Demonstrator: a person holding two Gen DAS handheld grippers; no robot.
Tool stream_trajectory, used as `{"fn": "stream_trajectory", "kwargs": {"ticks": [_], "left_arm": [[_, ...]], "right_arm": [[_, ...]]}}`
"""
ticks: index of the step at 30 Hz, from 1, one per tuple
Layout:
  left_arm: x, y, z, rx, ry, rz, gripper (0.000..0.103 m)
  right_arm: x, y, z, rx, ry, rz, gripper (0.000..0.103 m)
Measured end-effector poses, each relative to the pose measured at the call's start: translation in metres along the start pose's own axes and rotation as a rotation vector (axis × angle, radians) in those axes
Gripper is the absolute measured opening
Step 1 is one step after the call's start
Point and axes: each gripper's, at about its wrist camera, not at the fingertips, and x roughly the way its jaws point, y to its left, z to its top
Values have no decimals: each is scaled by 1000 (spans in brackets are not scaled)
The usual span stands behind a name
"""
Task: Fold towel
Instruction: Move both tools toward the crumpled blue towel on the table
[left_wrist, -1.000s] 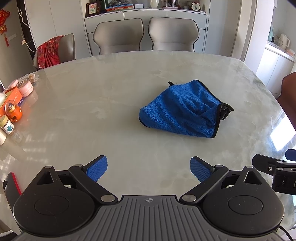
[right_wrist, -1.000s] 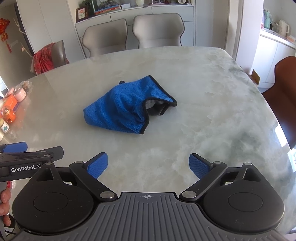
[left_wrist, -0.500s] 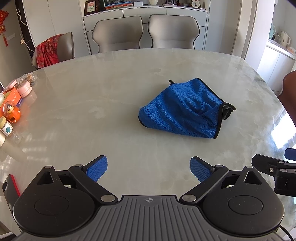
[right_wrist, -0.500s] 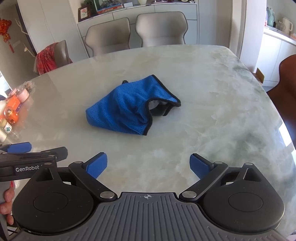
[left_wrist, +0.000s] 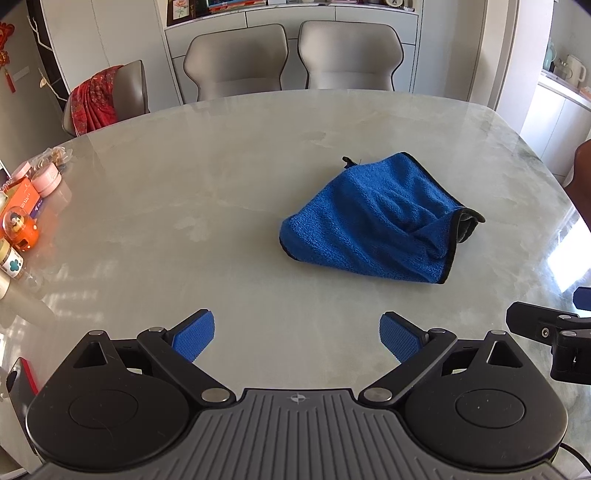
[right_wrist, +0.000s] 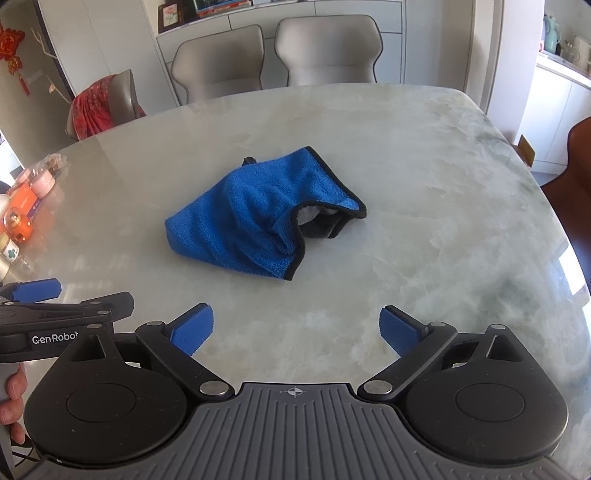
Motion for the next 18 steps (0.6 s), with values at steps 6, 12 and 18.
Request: {"fn": "stream_trajectory", "kwargs": {"ticks": [6,12,18], "left_arm": [[3,-7,5,2,17,1,99],[6,-10,10,4,37,2,99],[11,-4,22,0,54,2,99]], "right_arm": [[10,2,9,-15,8,1,98],[22,1,16,-34,27,-10,98],[30,-1,21,-37,44,-9,98]]}}
